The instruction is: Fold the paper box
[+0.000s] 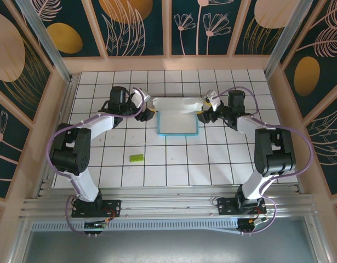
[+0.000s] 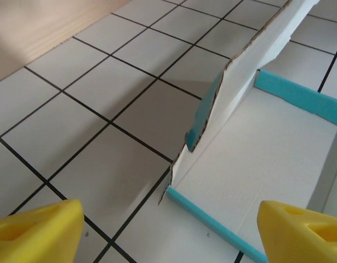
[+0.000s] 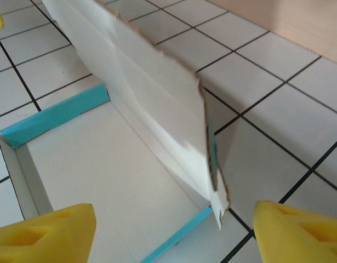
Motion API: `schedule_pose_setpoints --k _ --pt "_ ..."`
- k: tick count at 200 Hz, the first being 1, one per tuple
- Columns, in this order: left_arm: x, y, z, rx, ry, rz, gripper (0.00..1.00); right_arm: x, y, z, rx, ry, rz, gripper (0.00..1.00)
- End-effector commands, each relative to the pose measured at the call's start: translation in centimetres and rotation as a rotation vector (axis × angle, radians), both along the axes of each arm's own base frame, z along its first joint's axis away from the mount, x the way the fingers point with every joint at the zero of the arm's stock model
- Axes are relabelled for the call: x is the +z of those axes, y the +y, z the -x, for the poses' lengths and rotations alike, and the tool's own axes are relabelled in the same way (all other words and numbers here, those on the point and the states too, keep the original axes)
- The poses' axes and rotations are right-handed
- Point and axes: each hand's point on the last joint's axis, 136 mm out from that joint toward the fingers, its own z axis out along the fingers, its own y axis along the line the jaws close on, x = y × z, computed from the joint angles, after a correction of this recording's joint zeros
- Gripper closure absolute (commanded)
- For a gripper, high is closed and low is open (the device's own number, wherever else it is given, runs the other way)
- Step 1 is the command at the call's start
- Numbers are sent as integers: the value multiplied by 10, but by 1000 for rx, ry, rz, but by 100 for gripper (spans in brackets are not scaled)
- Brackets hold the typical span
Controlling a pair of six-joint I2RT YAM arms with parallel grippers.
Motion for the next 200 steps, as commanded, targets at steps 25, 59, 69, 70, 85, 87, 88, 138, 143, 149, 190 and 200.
schedule_pose_setpoints --k 25,59,69,70,85,87,88,138,143,149,190,200 --pt "-1 -17 -9 28 31 58 23 -4 3 -8 -78 66 -58 29" --pt "-8 -28 -13 26 80 67 25 -7 5 -13 -119 105 -78 32" --pt "-9 -30 -13 32 74 61 26 -8 6 -14 -127 112 -81 33" --pt "-10 -31 -13 33 75 60 26 -8 6 -14 -127 112 -82 33" --pt "-10 -33 -16 47 74 61 31 -8 8 -14 -132 122 -89 34" --pt "-9 -33 -16 49 72 62 32 -8 9 -14 -132 123 -89 34" --pt "-10 -33 -16 51 73 62 33 -8 9 -14 -133 123 -89 34" --pt "-10 -35 -20 133 124 99 50 -7 9 -17 -210 159 -114 39" --pt "-10 -35 -20 145 137 109 52 -6 8 -19 -230 166 -123 40" --pt "-12 -35 -20 163 155 120 54 -6 6 -20 -254 176 -135 42" --pt "-12 -36 -15 228 239 195 56 -9 4 -21 -338 238 -178 45" --pt "-10 -37 -14 240 253 209 56 -9 4 -21 -355 247 -185 46"
